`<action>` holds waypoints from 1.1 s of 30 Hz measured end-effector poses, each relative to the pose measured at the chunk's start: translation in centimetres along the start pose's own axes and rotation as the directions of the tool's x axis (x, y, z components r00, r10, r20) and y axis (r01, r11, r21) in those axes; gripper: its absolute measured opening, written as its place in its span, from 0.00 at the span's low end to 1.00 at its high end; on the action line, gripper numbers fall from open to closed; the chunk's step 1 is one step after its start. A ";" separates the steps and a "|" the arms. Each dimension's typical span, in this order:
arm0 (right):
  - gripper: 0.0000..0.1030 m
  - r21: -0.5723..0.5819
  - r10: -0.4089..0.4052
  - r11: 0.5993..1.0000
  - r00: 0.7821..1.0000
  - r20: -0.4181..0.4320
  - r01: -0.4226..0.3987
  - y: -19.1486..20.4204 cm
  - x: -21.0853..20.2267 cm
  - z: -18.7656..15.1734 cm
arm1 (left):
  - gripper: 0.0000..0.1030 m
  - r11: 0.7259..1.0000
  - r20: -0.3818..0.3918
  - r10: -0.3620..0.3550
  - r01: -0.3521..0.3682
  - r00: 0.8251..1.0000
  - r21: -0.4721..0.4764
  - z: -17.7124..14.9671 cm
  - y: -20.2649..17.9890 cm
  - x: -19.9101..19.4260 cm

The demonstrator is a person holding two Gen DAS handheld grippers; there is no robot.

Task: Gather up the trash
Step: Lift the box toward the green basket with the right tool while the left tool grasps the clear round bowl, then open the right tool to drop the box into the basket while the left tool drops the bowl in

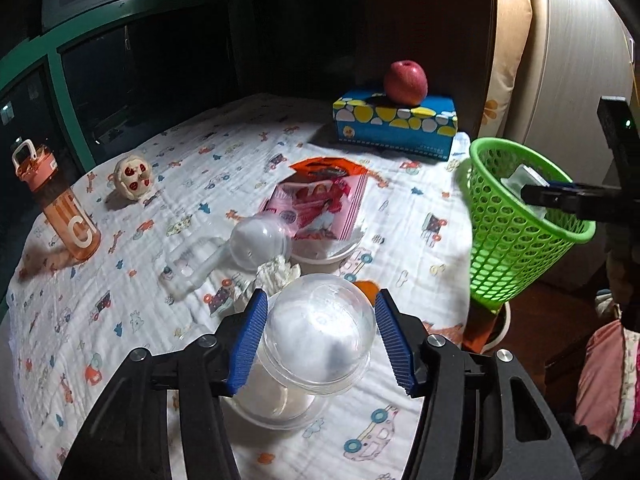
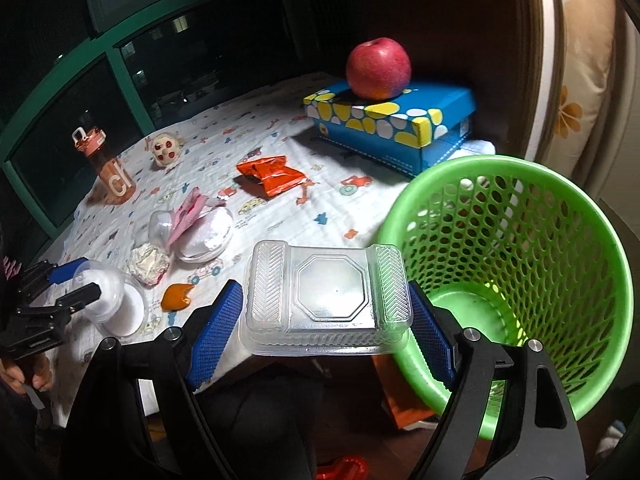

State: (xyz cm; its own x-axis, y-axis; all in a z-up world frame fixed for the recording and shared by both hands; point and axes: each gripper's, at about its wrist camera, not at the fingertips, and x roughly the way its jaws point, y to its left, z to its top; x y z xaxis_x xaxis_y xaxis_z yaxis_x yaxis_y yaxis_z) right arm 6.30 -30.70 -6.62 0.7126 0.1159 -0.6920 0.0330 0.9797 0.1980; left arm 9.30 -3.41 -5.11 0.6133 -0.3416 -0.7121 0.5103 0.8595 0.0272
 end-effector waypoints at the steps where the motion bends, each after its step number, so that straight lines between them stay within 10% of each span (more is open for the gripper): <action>1: 0.78 0.010 -0.014 1.000 1.000 0.000 0.014 -0.7 -0.1 0.0 | 0.52 1.000 0.007 -0.016 0.016 1.000 -0.003 0.6 -0.3 -0.1; 33: 0.80 0.195 -0.189 0.963 0.982 -0.008 0.187 -14.6 -4.1 -3.6 | 0.52 0.908 -0.068 -0.378 0.384 0.923 0.167 14.0 -21.3 9.4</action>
State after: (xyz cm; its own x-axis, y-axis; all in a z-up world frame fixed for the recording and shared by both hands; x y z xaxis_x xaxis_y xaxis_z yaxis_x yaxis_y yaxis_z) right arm 0.40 -44.88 -9.12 0.6881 -0.0705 -0.7222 0.3016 0.9330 0.1963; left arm 12.68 -30.26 -2.57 0.3324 -0.6144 -0.7155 0.7997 0.5858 -0.1316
